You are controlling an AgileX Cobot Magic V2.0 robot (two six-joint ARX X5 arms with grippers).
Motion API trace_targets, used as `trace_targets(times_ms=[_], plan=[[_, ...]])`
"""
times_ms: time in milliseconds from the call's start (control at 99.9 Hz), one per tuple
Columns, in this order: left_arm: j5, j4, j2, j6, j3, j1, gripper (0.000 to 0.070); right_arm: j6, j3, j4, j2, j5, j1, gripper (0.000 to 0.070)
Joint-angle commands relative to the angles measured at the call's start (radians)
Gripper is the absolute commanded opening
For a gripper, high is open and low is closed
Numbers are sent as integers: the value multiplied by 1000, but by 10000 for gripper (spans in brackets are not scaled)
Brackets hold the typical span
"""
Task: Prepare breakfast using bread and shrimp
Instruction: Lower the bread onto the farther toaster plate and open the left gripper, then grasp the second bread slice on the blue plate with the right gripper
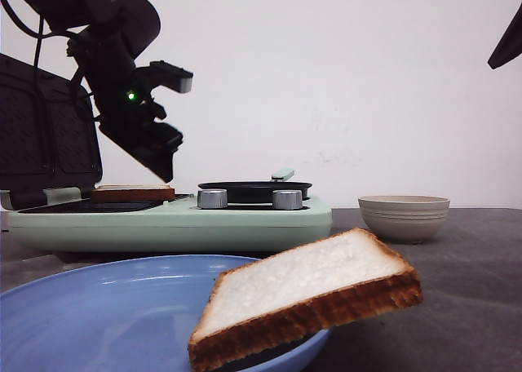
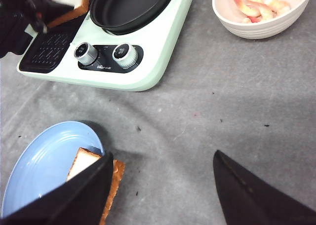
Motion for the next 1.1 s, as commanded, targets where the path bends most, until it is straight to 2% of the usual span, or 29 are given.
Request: trace_targets(times_ms=[0,160,350,520,750,1091], plan=[[16,-2,11,-45,39,-5,326,-12,15,6,6,-5,4,397],[45,-23,7,-108,75,0,326,-11,15,6,6,-4,4,397],[124,-62,-20,-211,118,13,324,-11,15,6,6,-5,4,397],[129,-78,-98,-294,123,32,311,-11,15,6,6,-5,4,397],[143,-171,-274,-412,123,79,311,-11,15,5,6,-5,4,397],[174,-290,-469,-488,114,169,312,-11,15,3,6,-5,4,397]])
